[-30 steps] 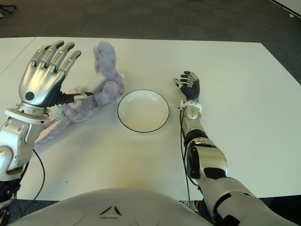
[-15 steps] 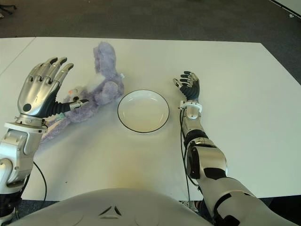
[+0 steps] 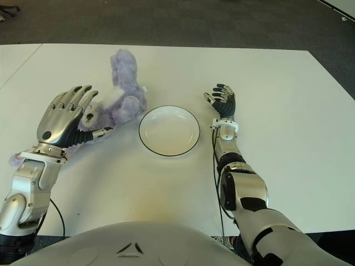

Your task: Put the doll into the plate.

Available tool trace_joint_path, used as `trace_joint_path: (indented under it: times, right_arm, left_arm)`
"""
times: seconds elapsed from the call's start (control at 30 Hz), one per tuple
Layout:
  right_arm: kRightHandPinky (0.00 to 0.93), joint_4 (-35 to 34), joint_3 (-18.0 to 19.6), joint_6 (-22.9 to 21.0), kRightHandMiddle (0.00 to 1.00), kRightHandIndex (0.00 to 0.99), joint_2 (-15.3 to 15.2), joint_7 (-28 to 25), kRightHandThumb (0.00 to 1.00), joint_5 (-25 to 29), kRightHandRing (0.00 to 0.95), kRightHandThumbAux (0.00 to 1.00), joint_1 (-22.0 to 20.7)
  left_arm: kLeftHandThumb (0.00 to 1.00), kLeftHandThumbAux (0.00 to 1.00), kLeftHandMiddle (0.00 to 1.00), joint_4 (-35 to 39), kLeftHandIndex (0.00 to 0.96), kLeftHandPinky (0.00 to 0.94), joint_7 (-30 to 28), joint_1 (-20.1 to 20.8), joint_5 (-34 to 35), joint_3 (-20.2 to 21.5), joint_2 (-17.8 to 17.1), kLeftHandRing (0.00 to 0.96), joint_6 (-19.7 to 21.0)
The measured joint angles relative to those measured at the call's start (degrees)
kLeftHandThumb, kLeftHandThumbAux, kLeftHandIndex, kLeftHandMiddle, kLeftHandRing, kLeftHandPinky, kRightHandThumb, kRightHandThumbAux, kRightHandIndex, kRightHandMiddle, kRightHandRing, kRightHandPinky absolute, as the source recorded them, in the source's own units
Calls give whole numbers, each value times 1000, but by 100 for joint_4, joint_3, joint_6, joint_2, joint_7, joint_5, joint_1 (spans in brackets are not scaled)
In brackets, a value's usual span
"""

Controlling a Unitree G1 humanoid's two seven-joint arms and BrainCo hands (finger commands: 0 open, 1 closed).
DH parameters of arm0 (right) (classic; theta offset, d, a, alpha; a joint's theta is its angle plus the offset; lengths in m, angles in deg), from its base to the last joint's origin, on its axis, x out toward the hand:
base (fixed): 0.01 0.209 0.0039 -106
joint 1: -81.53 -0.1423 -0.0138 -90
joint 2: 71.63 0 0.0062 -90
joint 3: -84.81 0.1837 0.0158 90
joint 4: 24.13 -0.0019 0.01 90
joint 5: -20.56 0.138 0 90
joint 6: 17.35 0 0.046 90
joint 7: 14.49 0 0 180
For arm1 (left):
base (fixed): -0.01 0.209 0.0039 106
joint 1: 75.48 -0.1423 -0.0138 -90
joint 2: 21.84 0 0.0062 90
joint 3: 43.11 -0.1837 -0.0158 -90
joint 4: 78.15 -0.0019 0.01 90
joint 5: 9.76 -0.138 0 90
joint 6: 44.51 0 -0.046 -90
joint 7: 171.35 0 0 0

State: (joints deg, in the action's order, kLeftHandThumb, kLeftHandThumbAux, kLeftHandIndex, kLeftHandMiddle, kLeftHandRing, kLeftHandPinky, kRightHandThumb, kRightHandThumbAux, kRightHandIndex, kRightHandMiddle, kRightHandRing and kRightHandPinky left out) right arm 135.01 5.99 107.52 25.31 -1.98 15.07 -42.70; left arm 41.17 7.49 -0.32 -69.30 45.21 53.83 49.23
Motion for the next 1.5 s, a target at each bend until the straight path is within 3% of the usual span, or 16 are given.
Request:
trace_joint_path:
  times: [0.27,0.5,0.77,1.0,1.23,1.5]
  right_arm:
    - [359,0,1,0,340,267,0,-6,239,0,356,799,-1]
    - [355,-27,4,6,342,269,-25,-4,235,4,359,801,-35]
    - [352,-15,4,0,341,270,-52,-4,235,4,355,800,-24]
    - [353,-5,3,0,341,275,-65,-5,233,4,355,800,-11]
    - [350,-9,4,4,344,278,-76,-6,235,5,356,805,-32]
    - [362,-8,5,5,346,279,-72,-8,245,9,358,810,-31]
  left_arm:
    - [49,345,0,-44,0,0,-177,30,64,-163,66,0,-9]
    - [50,349,0,-1425,0,0,-180,518,937,-306,100,0,-894]
    - [37,371,0,-2936,0,0,-174,1457,1906,-407,169,0,-1936]
    - [13,384,0,-4193,0,0,-197,2314,2377,-616,213,0,-2533]
    - [0,444,0,-5409,0,0,-56,3197,2371,-810,269,0,-2798]
    - [0,476,0,-6791,0,0,352,4178,2145,-1229,316,0,-2722]
